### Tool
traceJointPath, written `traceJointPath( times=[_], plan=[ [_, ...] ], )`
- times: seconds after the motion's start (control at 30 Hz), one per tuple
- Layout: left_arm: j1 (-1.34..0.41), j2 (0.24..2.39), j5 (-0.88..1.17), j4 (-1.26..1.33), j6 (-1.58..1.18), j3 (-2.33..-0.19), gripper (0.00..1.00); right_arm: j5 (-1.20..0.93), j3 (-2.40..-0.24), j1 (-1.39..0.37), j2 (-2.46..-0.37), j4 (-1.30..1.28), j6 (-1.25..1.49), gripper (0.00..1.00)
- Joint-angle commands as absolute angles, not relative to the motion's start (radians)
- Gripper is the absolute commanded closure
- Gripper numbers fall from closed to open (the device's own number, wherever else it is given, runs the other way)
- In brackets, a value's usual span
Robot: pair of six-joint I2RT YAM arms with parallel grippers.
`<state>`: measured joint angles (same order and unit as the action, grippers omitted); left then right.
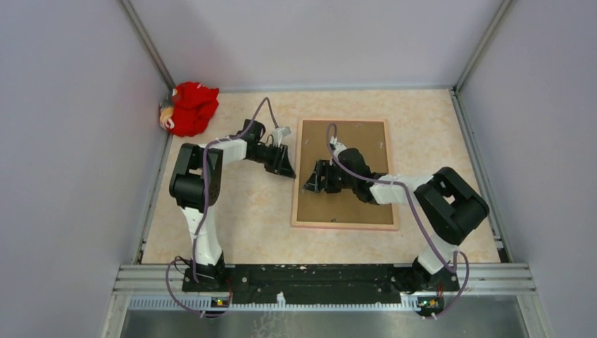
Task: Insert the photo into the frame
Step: Place the photo frame item in the photo frame, then install the photo frame at the center of the board.
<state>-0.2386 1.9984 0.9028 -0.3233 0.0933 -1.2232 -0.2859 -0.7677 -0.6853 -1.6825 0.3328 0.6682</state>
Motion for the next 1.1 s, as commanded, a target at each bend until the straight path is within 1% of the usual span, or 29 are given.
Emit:
traceJointPath(
  times=[0.0,0.2,0.43,1.07],
  plan=[
    [-0.25,2.009,0.96,-0.321,0.078,-1.262,0.58,-0.306,-0.818,-0.7,-1.702,0.422,0.618,0.35],
    [-0.255,2.026,0.968,-0.32,0.081,-1.262,0.62,-0.332,-0.855,-0.705,-1.752,0.407,0.593,0.39],
    [-0.255,2.035,0.947,-0.325,0.092,-1.255,0.66,-0.35,-0.888,-0.715,-1.78,0.388,0.57,0.4],
    [-0.255,2.052,0.914,-0.35,0.12,-1.262,0.69,-0.398,-0.923,-0.738,-1.858,0.393,0.569,0.45]
  ],
)
